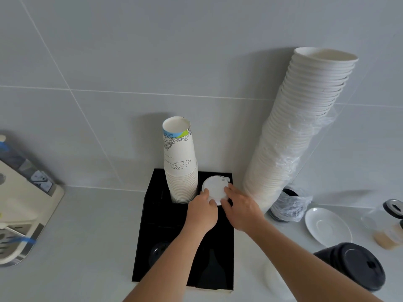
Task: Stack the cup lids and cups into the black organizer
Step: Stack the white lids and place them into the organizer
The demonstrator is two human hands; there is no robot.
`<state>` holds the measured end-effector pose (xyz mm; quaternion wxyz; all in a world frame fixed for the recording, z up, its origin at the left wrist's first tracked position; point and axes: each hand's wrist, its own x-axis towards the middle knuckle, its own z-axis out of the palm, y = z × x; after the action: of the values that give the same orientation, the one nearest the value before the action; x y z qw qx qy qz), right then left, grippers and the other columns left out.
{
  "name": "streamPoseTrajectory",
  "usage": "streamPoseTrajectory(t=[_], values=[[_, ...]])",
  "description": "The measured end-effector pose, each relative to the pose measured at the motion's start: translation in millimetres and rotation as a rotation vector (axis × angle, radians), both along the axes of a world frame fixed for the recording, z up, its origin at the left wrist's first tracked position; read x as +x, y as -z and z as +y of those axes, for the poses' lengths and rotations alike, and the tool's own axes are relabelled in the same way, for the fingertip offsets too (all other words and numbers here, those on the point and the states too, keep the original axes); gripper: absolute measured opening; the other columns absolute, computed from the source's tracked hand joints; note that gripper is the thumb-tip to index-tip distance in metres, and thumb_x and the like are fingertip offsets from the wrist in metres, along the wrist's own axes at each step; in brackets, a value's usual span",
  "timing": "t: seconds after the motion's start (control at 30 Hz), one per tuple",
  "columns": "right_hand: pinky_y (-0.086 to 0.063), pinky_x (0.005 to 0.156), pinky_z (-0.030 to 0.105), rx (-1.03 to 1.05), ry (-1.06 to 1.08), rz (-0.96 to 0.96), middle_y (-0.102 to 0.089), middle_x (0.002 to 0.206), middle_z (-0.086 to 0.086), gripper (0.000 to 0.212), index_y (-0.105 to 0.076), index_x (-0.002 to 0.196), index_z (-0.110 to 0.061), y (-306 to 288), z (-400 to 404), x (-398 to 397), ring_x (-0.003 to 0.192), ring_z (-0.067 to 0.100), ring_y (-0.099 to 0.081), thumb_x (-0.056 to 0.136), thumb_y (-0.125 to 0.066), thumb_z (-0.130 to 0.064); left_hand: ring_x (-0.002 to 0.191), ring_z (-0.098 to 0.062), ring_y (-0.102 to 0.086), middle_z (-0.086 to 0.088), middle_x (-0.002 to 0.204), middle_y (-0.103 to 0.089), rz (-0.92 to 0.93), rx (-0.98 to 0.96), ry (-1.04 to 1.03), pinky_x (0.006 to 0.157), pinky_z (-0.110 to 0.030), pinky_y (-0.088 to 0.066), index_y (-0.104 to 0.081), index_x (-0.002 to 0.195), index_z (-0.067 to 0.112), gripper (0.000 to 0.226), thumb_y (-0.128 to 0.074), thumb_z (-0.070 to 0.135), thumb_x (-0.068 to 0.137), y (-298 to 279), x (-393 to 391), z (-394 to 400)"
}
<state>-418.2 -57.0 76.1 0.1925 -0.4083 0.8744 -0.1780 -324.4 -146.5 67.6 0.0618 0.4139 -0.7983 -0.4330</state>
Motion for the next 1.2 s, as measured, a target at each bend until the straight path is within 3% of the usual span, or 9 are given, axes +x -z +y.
streamPoseTrajectory(t=[0.07,0.17,0.23,0.33,0.4,0.47,0.57,0.67,1.2], values=[[-0.037,0.106,0.031,0.004,0.026,-0.068,-0.045,0.155,0.000,0.043,-0.051,0.142,-0.015,-8,0,1,0.135,0.024,-0.049,0.103,-0.045,-0.032,0.127,-0.027,-0.051,-0.013,0.138,-0.055,-0.001,0.042,-0.020,0.105,-0.034,-0.041,-0.036,0.149,0.009,0.055,-0.044,0.024,0.096,-3,3,-3],[-0.044,0.080,0.036,-0.118,0.168,-0.238,-0.063,0.096,-0.002,0.022,-0.062,0.102,-0.017,-18,0,2,0.091,0.021,-0.057,0.100,-0.048,-0.034,0.121,-0.020,-0.053,-0.001,0.129,-0.060,0.070,0.096,-0.082,0.091,-0.021,-0.039,-0.053,0.137,0.012,0.046,-0.052,0.026,0.093,-15,11,-2],[-0.043,0.074,0.033,-0.192,0.248,-0.355,-0.066,0.093,0.000,0.032,-0.067,0.110,-0.014,-25,2,3,0.086,0.018,-0.056,0.098,-0.049,-0.037,0.102,-0.015,-0.053,0.010,0.103,-0.060,0.173,0.155,-0.112,0.080,-0.020,-0.037,-0.063,0.109,0.023,0.020,-0.056,0.024,0.091,-24,19,-1],[-0.041,0.074,0.031,-0.320,0.350,-0.537,-0.059,0.083,0.011,0.040,-0.067,0.107,0.002,-38,9,4,0.079,0.017,-0.050,0.093,-0.055,-0.033,0.087,-0.015,-0.051,0.003,0.088,-0.056,0.343,0.331,-0.210,0.081,-0.030,-0.042,-0.066,0.083,0.019,0.009,-0.059,0.025,0.084,-42,34,-2],[-0.049,0.085,0.035,-0.411,0.430,-0.684,-0.064,0.088,0.020,0.035,-0.069,0.104,0.002,-48,18,5,0.082,0.017,-0.054,0.090,-0.062,-0.029,0.089,-0.016,-0.060,0.001,0.089,-0.063,0.443,0.479,-0.251,0.089,-0.034,-0.049,-0.067,0.078,0.018,0.010,-0.061,0.024,0.084,-58,50,4],[-0.050,0.091,0.034,-0.473,0.463,-0.851,-0.073,0.101,0.009,0.028,-0.071,0.109,-0.005,-59,31,10,0.094,0.018,-0.067,0.092,-0.064,-0.026,0.100,-0.015,-0.066,0.000,0.100,-0.071,0.528,0.591,-0.274,0.095,-0.036,-0.051,-0.069,0.088,0.021,0.007,-0.062,0.021,0.089,-72,66,14],[-0.052,0.094,0.036,-0.585,0.470,-0.998,-0.074,0.113,0.009,0.027,-0.068,0.116,-0.008,-78,57,21,0.108,0.026,-0.069,0.097,-0.060,-0.026,0.102,-0.020,-0.070,-0.006,0.108,-0.075,0.640,0.692,-0.290,0.094,-0.039,-0.053,-0.069,0.108,0.017,0.018,-0.061,0.021,0.093,-91,94,38],[-0.055,0.092,0.038,-0.694,0.501,-1.092,-0.076,0.111,0.012,0.029,-0.069,0.114,-0.005,-95,86,33,0.104,0.027,-0.072,0.099,-0.056,-0.026,0.103,-0.024,-0.071,-0.010,0.109,-0.075,0.747,0.784,-0.280,0.091,-0.040,-0.054,-0.067,0.114,0.010,0.023,-0.056,0.019,0.096,-105,117,59],[-0.056,0.088,0.042,-0.836,0.655,-1.125,-0.078,0.112,0.012,0.034,-0.070,0.114,-0.007,-96,246,49,0.103,0.028,-0.074,0.100,-0.051,-0.031,0.100,-0.025,-0.072,-0.013,0.109,-0.074,0.730,0.918,-0.245,0.086,-0.038,-0.052,-0.066,0.115,0.010,0.031,-0.051,0.028,0.095,-102,140,142]])
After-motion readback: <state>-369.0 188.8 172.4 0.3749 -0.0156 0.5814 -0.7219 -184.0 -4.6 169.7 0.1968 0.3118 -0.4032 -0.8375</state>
